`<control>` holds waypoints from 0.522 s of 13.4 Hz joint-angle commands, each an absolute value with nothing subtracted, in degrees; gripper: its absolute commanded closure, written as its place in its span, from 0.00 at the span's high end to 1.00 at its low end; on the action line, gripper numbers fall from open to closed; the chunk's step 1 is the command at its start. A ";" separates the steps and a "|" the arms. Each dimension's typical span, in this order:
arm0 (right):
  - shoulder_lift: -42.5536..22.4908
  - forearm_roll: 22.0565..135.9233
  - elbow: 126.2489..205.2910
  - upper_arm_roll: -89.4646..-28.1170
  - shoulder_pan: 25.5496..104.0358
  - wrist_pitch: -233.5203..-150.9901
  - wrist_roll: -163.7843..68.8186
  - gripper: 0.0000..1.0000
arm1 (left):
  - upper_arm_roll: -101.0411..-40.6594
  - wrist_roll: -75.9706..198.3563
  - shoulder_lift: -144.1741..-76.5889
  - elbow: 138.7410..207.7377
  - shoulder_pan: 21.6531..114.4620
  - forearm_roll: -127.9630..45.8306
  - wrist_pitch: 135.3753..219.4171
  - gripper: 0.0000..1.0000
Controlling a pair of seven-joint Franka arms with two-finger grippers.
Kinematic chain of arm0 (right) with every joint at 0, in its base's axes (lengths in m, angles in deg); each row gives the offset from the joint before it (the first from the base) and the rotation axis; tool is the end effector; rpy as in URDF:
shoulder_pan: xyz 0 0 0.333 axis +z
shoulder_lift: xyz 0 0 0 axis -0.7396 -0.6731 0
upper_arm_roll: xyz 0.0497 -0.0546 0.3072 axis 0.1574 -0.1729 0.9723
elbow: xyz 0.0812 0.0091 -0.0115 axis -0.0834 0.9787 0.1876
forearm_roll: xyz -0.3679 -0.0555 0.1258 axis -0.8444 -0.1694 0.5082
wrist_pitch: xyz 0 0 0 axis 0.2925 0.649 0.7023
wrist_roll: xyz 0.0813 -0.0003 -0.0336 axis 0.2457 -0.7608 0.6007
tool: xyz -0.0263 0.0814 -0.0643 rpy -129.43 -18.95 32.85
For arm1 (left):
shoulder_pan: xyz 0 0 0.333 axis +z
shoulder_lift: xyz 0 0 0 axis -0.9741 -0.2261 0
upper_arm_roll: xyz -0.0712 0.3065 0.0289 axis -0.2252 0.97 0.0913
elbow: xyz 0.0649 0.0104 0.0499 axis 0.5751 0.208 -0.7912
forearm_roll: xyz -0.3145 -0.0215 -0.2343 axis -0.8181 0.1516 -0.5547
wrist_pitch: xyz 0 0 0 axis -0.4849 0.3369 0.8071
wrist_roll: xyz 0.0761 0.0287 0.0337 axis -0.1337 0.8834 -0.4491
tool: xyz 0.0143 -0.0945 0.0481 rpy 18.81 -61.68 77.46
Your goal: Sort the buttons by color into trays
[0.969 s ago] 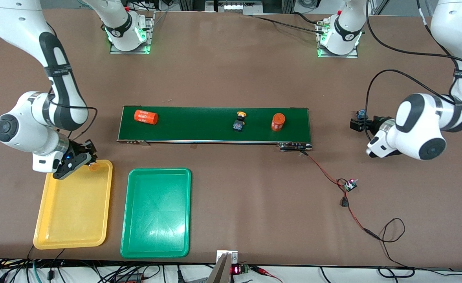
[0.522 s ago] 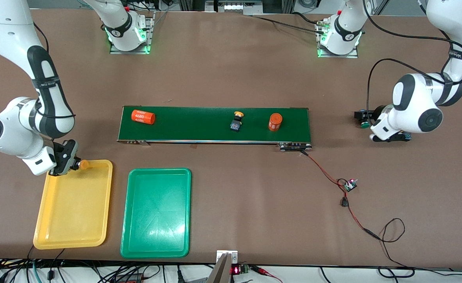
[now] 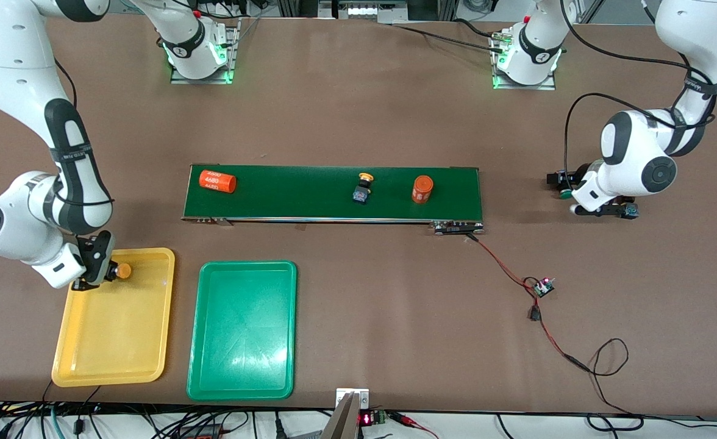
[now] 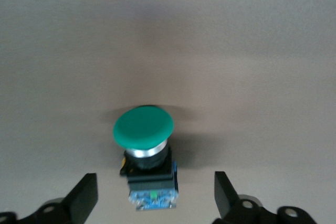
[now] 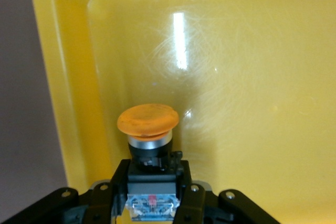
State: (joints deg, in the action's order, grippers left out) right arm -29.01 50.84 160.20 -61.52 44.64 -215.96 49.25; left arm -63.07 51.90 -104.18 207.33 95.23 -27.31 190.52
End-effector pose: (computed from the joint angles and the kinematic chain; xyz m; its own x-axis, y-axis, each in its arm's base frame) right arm 0.6856 -0.1228 0.1953 0.0631 0.9980 -0.0024 0.9956 -0.0628 0.0690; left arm 0.4668 0.0612 0.1685 0.9242 0.0094 -0.3819 0.0271 -0.9988 0.0410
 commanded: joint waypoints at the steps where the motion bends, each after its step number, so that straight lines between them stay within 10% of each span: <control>1: -30.60 51.54 158.07 -60.81 44.18 -216.03 49.97 0.59 | -62.54 49.21 -104.89 207.82 94.77 -26.71 191.72 0.69; 2: -30.17 52.42 158.07 -60.81 44.44 -215.59 49.01 1.00 | -62.54 49.12 -104.89 207.82 94.77 -26.71 191.46 0.52; 7: -23.06 53.04 158.33 -60.81 44.79 -204.97 39.53 1.00 | -62.63 47.19 -103.92 206.69 94.77 -26.71 189.97 0.14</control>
